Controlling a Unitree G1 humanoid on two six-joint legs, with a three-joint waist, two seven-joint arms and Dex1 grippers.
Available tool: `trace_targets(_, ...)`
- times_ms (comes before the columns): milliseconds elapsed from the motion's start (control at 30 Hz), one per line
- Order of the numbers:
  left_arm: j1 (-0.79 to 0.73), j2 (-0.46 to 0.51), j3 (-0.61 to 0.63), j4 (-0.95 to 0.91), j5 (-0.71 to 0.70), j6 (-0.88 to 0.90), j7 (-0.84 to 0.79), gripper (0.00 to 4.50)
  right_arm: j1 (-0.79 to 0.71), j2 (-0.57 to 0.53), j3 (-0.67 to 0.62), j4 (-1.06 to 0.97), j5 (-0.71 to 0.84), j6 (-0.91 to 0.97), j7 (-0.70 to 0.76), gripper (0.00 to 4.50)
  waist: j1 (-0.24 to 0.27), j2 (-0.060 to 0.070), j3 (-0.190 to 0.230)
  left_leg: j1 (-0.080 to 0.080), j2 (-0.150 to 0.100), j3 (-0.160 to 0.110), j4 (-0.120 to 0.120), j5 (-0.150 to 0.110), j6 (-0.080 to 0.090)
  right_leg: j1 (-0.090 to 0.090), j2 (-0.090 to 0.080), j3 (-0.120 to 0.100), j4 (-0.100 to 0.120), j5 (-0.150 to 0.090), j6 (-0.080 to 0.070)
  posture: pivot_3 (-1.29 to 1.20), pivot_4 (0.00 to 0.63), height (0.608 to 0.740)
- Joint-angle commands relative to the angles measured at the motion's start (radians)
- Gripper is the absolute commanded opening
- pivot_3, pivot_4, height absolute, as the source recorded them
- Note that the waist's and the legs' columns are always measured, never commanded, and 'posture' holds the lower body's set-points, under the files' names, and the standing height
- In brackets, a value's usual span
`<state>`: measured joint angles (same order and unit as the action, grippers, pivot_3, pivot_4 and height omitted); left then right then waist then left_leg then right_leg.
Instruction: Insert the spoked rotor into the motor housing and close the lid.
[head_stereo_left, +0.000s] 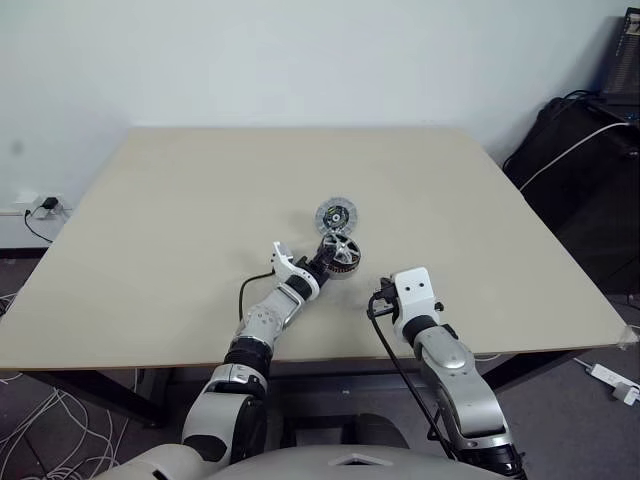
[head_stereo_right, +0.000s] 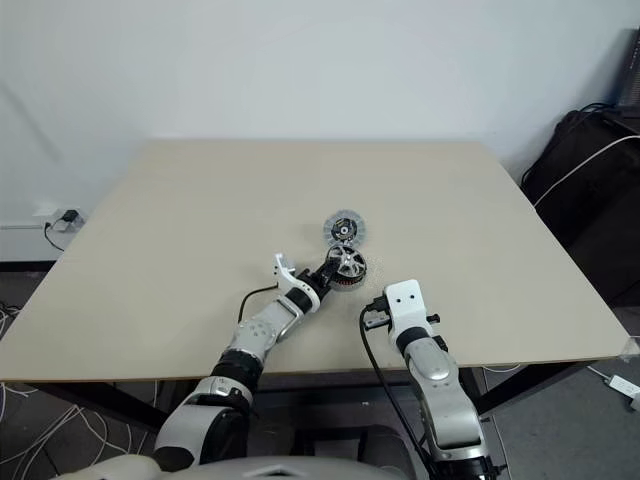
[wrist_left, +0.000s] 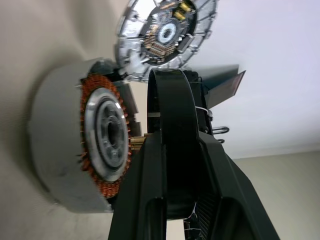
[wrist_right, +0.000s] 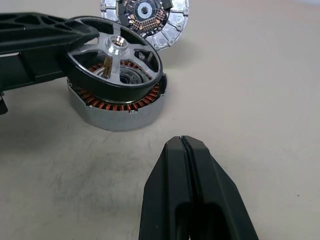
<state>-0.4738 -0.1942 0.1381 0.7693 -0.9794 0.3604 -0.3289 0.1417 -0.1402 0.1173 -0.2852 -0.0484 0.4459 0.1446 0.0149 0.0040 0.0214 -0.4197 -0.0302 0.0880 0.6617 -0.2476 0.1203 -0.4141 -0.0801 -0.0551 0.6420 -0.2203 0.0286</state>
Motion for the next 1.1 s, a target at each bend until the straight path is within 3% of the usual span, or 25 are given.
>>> trace_targets(33,-0.06,-0.122,0.059,0.01,0.003,-0.019,-0.014,0.42,-0.004,0.002,-0.015,-0.052,0.001,-0.006,-0.011,0.0,0.0,0.0,0.0,0.0,0.0,0.0,0.0,0.0,0.0,0.0,0.0,0.0,0.0,0.0,0.0,0.0,0.0,0.74)
trace_targets(333,-0.071,-0.121,0.059,0.025,-0.006,-0.014,-0.032,0.42,-0.004,0.0,-0.016,-0.053,0.002,-0.008,-0.016,0.0,0.0,0.0,0.0,0.0,0.0,0.0,0.0,0.0,0.0,0.0,0.0,0.0,0.0,0.0,0.0,0.0,0.0,0.74)
trace_targets(733,-0.007,-0.098,0.019,-0.115,0.024,0.01,-0.013,4.38,-0.014,0.002,-0.016,-0.042,0.005,-0.01,-0.015,0.0,-0.001,0.0,0.0,0.0,0.0,0.0,0.001,0.0,0.0,0.0,0.0,0.0,0.0,0.0,0.0,0.0,0.0,0.74)
trace_targets(1100,0.084,-0.099,0.001,-0.276,0.073,0.046,0.051,4.38,-0.031,0.004,-0.012,-0.023,0.008,-0.015,-0.01,0.0,0.0,0.0,0.0,0.0,0.0,0.0,0.001,0.0,0.0,0.0,0.0,0.0,0.0,0.0,0.0,0.0,0.0,0.74)
